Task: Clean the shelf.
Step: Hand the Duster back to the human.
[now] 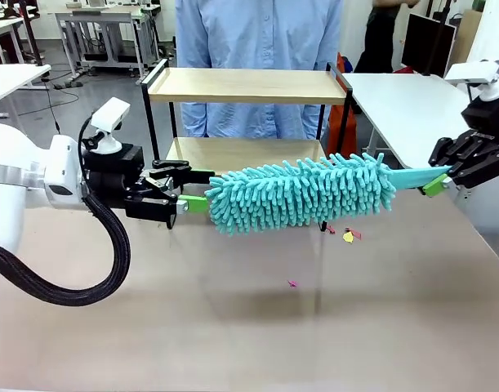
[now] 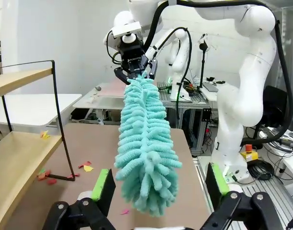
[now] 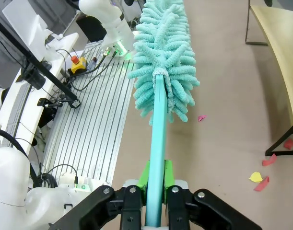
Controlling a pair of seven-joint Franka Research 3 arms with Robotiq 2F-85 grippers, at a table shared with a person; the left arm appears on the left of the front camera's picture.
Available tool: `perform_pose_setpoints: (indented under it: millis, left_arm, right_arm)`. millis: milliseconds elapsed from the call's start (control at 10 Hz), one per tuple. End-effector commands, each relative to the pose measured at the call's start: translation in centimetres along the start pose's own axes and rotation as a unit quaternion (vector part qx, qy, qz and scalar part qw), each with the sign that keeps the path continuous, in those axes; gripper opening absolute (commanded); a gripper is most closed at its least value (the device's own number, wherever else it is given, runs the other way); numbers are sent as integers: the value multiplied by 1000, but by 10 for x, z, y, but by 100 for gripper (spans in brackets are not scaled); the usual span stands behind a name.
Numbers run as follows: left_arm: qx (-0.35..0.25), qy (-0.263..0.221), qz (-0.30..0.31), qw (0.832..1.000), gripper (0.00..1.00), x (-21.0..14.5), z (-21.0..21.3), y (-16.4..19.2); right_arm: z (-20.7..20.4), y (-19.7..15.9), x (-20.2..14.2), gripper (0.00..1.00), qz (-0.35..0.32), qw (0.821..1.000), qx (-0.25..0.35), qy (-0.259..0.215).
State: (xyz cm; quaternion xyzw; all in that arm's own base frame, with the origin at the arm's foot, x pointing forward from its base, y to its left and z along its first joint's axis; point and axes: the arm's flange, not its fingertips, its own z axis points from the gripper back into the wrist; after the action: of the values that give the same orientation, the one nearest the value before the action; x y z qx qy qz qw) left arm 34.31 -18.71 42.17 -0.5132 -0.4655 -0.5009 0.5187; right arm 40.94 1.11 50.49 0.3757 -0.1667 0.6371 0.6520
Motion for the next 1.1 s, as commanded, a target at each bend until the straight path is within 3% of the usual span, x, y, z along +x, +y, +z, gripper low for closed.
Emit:
perform_pose_setpoints:
  millis: [0,300,800,900,1000]
  left_arm:
    - [-9,-23,-1,1000,100,-16,-16,13]
    - [-33,-55,20,998,100,-35,-42,26]
    - [-55,-90,21,994,100,-35,-73,26]
    - [-58,-85,22,994,41,-35,-71,25]
    - [-62,-81,22,994,41,-36,-70,25]
  right_arm:
    - [1,3,0,12,12,1000,0,-9]
    - [1,3,0,12,12,1000,0,-9]
    - [1,3,0,12,12,1000,0,-9]
    - [1,3,0,12,12,1000,0,-9]
    - [1,3,0,12,12,1000,0,-9]
